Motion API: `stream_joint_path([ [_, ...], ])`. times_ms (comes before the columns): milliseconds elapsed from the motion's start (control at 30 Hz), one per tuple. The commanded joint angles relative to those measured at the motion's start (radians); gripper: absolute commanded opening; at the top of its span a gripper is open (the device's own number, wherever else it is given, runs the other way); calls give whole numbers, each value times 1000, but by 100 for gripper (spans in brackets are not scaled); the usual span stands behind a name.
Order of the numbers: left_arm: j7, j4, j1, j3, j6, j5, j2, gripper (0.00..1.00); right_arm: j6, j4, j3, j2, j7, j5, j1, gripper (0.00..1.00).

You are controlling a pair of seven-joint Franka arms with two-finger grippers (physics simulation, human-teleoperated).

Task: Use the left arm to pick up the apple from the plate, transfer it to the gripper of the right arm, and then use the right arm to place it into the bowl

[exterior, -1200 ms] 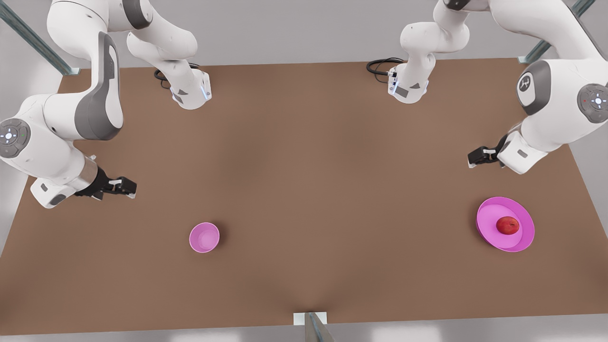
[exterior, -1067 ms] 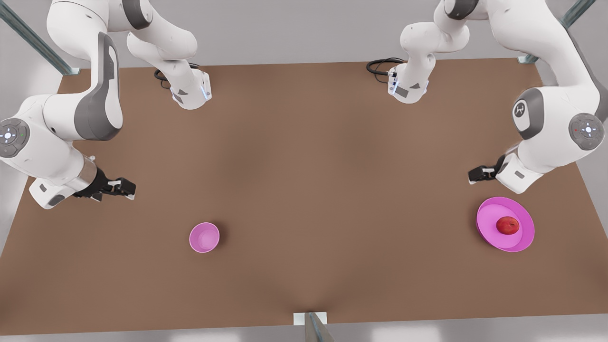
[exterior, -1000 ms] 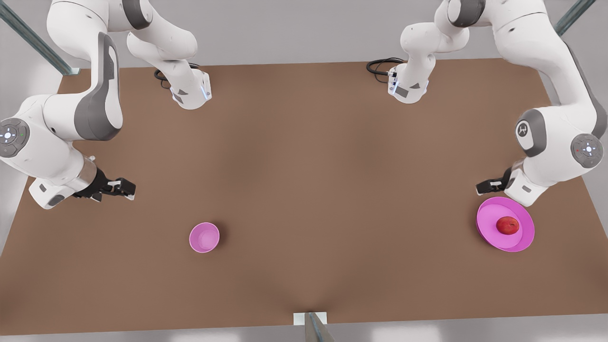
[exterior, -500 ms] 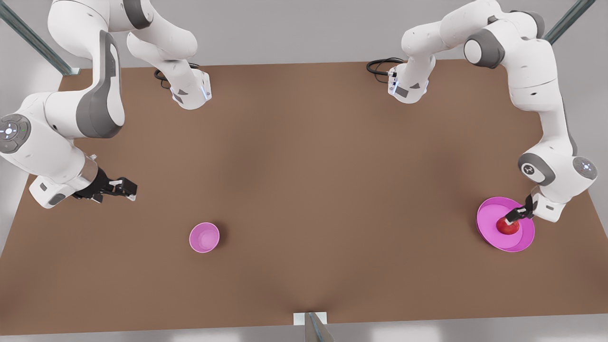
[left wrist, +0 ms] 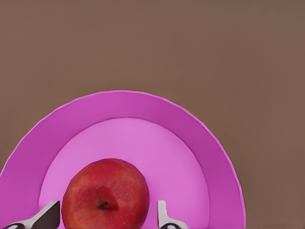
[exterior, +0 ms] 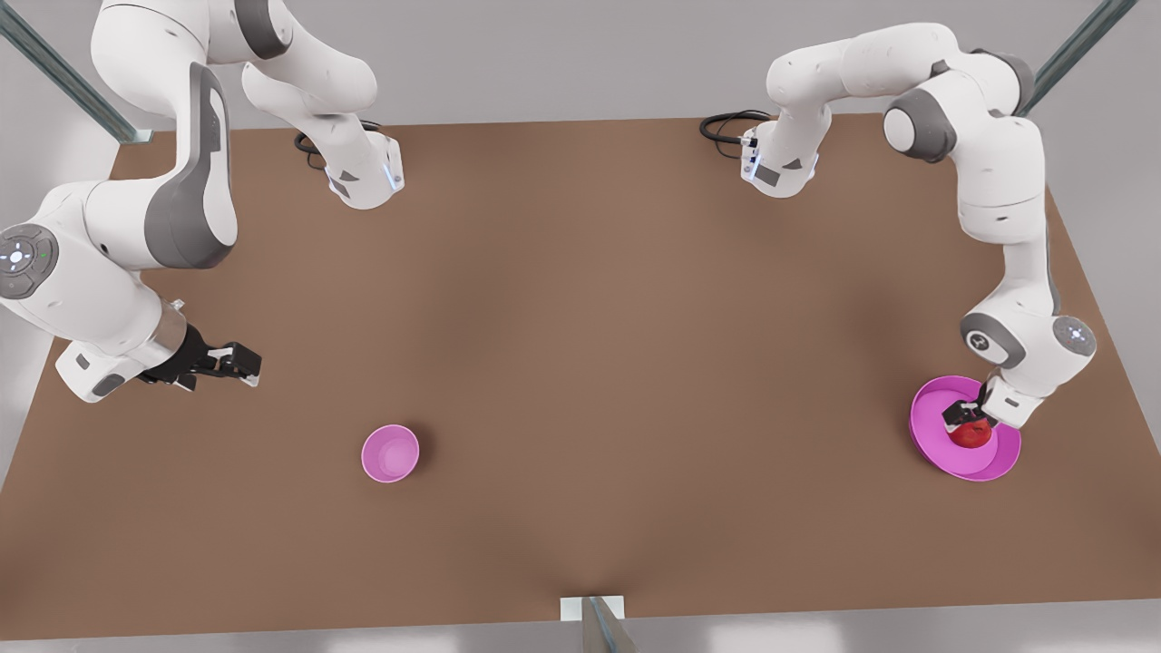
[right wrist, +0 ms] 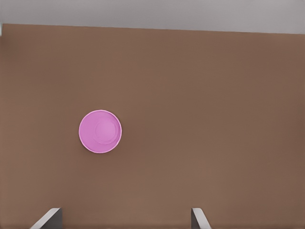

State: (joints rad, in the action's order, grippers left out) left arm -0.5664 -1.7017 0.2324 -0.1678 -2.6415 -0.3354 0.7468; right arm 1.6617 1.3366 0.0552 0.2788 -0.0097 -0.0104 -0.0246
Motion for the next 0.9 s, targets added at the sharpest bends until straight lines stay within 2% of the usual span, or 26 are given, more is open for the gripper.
stream_joint_path([
  [0,-167,2,-1,2,-57,-7,11,100,0,-1,0,-1,-4,1,0,100],
  [367,-165,20,1,2,-58,-25,42,100,0,-1,-1,-1,-18,1,-5,100],
  [500,-165,20,1,2,-58,-44,43,85,0,-1,-1,-1,-18,1,-5,100],
  [567,-168,20,1,2,-57,-42,43,82,0,-2,0,-1,-16,0,0,100],
  [733,-171,22,-5,2,-52,-42,40,82,0,-1,-1,0,-24,1,-6,100],
  [767,-170,25,-10,4,-38,-42,22,76,0,-1,-3,0,-27,1,-8,100],
  [867,-168,31,-62,17,128,-42,-121,75,0,-1,-6,3,-27,3,-8,100],
])
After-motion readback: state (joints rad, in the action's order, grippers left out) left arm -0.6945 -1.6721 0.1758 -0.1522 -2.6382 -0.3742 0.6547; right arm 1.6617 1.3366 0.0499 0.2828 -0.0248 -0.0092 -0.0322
